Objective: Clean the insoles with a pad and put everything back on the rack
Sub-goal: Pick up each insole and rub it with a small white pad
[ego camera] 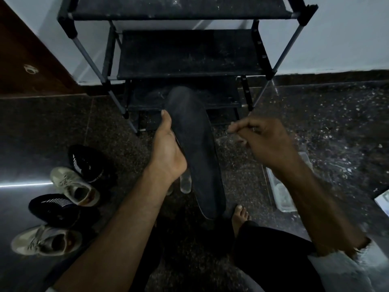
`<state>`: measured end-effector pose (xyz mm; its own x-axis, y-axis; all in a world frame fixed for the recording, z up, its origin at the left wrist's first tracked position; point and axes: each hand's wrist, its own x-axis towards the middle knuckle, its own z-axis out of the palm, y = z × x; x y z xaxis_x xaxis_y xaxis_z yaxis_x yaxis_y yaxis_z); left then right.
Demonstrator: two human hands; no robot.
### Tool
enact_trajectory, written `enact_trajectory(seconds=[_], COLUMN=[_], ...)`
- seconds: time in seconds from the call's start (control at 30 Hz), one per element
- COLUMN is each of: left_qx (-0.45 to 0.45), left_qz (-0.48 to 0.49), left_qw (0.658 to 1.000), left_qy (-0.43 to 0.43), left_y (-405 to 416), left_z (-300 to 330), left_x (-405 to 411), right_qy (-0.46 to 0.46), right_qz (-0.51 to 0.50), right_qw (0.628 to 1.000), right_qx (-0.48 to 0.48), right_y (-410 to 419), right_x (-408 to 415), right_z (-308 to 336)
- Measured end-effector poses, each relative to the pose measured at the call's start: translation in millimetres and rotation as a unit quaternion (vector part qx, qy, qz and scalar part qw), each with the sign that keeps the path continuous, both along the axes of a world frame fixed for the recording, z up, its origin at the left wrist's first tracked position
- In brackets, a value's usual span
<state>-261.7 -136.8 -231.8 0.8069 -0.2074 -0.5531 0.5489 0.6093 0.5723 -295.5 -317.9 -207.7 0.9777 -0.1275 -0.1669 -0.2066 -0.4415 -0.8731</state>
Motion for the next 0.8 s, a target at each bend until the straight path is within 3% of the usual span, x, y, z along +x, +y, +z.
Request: enact_trajectory(seconds=[0.1, 0.23, 0.6, 0.8], left_qx=[0.004, 0.007, 0.024, 0.024], left_qz=[0.015, 0.025, 0.036, 0.018], left_qw=[1.000, 1.000, 0.999, 0.999], left_qy=[-0.010, -0.015, -0.017, -0.040], left_y=[4, 5, 2, -1], left_z=[2, 2, 0, -2], left_x=[3, 4, 5, 5], right_qy=[0.060, 0.120, 0.141, 0.106], right_qz=[0.064, 0.131, 0.091, 0.117], right_qw=[0.996, 0.983, 0.952, 0.965], right_qx=[-0.028, 0.038, 0.255, 0.210], right_y=[10, 18, 13, 6], right_x=[-3, -7, -8, -9], right_z=[-5, -14, -20, -23])
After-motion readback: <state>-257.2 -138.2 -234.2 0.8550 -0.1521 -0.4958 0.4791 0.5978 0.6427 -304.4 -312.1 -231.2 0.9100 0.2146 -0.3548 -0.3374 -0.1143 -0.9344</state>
